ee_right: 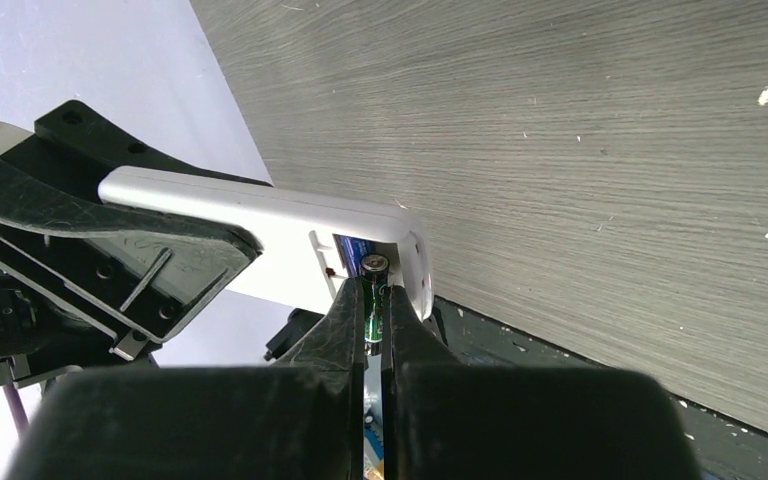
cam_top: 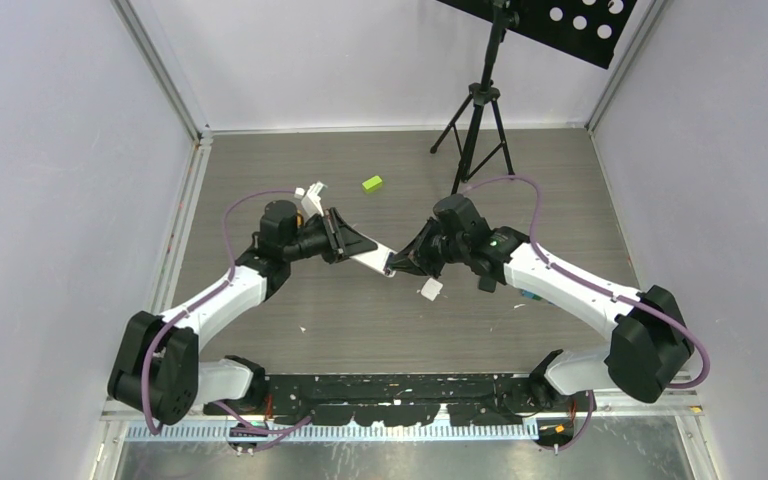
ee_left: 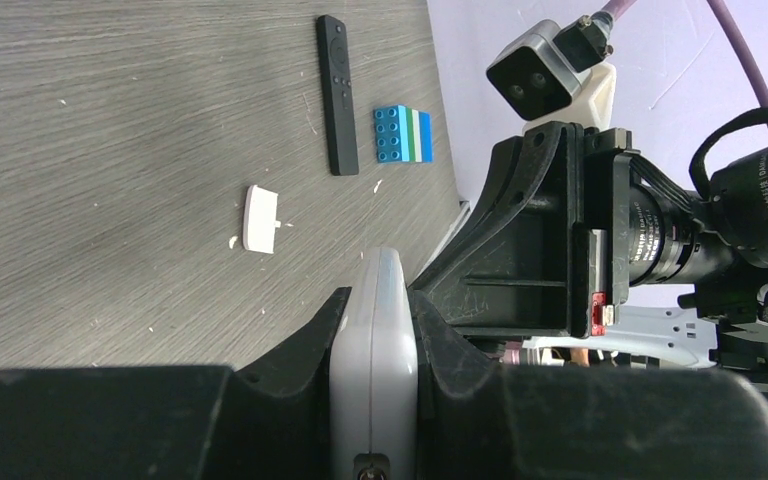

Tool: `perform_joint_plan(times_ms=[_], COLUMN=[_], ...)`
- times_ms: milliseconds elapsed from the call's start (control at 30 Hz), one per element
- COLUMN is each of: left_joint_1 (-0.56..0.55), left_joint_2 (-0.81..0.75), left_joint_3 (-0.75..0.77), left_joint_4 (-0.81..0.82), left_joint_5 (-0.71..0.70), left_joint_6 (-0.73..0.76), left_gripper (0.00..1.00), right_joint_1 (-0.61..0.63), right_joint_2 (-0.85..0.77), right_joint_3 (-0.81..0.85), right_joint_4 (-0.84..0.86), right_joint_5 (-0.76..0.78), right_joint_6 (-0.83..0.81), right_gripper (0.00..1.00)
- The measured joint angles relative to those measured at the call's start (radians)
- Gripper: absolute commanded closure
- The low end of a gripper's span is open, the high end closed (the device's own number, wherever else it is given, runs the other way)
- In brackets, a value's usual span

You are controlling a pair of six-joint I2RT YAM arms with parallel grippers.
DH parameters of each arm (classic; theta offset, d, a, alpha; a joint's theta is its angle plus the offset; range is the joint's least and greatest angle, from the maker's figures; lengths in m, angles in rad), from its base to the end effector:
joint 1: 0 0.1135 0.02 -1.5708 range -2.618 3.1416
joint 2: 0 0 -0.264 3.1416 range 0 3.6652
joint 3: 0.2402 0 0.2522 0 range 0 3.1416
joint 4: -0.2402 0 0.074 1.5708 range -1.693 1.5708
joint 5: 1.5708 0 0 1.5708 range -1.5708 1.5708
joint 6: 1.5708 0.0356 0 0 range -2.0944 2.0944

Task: Load the batteries into the remote control
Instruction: Load the battery into the remote control.

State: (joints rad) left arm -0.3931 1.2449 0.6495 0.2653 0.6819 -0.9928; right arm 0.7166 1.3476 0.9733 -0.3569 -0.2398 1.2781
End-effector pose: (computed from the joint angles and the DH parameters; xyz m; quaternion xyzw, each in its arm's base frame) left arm 0.2390 -0.1234 0.2429 -0.0408 0.7900 -0.5593 0.2477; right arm 0.2149 0.1984 0.2647 0.2044 0.8846 0.3992 0.1278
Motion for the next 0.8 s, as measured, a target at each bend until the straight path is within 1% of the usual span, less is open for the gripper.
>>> perform_joint_plan(times_ms=[100, 233, 300, 800], left_joint_1=[0.001, 0.001, 0.001, 0.009], left_joint_2=[0.008, 0.008, 0.008, 0.047], left_joint_3=[0.000, 0.000, 0.000, 0.014], left_joint_4=[0.008, 0.013, 0.014, 0.006], left_joint_5=[0.002, 0.010, 0.019, 0.072], left_joint_6=[0.004, 0.013, 0.020, 0.032], left_gripper=[1.00, 1.00, 1.00, 1.00], right_joint_1=[0.002, 0.002, 0.003, 0.009], right_joint_2=[0.003, 0.003, 0.003, 0.003], right_joint_3=[0.000, 0.000, 0.000, 0.000], right_joint_4=[-0.003, -0.003, -0.003, -0.003], right_joint_5=[-0.002, -0.006, -0.009, 0.003], right_joint_6=[0.007, 0.016, 0.019, 0.020], right_gripper=[0.91, 0.77, 0.73, 0.64])
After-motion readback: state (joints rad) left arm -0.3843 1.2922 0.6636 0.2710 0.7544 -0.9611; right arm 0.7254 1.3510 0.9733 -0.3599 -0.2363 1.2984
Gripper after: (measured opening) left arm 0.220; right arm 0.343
